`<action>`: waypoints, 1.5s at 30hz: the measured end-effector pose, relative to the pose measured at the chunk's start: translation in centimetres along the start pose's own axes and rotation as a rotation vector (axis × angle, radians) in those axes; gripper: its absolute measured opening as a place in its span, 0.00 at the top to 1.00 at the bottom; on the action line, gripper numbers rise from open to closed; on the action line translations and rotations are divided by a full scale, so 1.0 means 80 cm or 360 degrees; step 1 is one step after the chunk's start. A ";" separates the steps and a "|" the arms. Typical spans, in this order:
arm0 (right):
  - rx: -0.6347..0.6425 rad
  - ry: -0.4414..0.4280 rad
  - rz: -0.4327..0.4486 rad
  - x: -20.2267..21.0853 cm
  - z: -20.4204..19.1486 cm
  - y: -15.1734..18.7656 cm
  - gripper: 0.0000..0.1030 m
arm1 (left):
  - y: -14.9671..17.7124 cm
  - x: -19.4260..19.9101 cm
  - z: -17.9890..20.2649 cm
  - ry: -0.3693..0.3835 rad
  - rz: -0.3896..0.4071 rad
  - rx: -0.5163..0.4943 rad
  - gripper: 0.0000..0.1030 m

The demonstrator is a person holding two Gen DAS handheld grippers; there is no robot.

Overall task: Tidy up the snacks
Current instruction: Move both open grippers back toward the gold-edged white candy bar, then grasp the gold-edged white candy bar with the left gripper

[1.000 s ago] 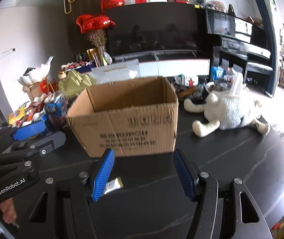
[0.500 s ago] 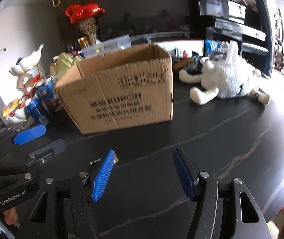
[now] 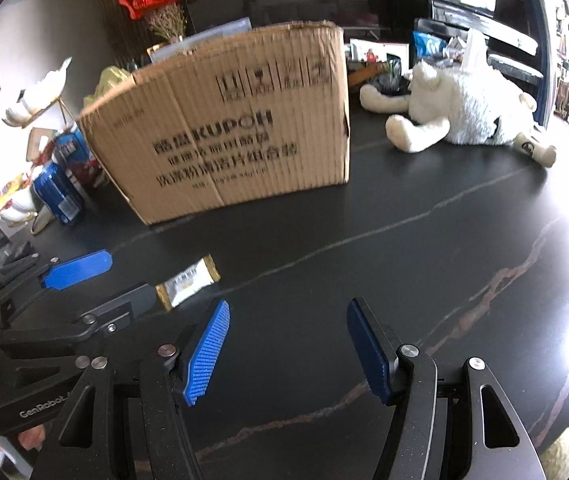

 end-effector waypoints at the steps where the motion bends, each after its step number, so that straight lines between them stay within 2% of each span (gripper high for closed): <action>1: 0.0002 0.0007 -0.0007 -0.003 0.000 0.002 0.39 | 0.000 -0.005 0.000 0.0008 -0.0008 -0.0007 0.45; 9: -0.0025 0.0020 -0.0053 -0.020 0.004 0.006 0.39 | -0.001 -0.036 0.003 0.0039 -0.0060 -0.0059 0.46; 23: -0.0047 0.0041 -0.0049 -0.031 0.008 -0.002 0.39 | -0.004 -0.055 0.000 0.0064 -0.0113 0.0000 0.57; 28: -0.0043 0.0044 -0.0037 -0.033 0.007 -0.005 0.39 | -0.003 -0.053 -0.001 0.0061 -0.0113 0.0015 0.65; 30: -0.0042 0.0042 -0.0040 -0.035 0.006 -0.006 0.39 | -0.003 -0.053 -0.002 0.0059 -0.0115 0.0031 0.75; 32: -0.0040 0.0039 -0.0042 -0.037 0.006 -0.006 0.39 | -0.003 -0.052 -0.002 0.0054 -0.0116 0.0038 0.80; 45: -0.0034 0.0009 0.0006 -0.017 0.004 -0.013 0.39 | -0.009 -0.012 -0.006 0.0016 -0.0018 0.0167 0.81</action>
Point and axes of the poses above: each gripper's, at about its wrist camera, not at the fingertips, and x roughly against the way its jaws point, z to its right, y to its underside, the point moved 1 cm from there along -x, roughly the way its jaws point, and after that the axes turned 3 degrees about x, right-handed, at the moved point
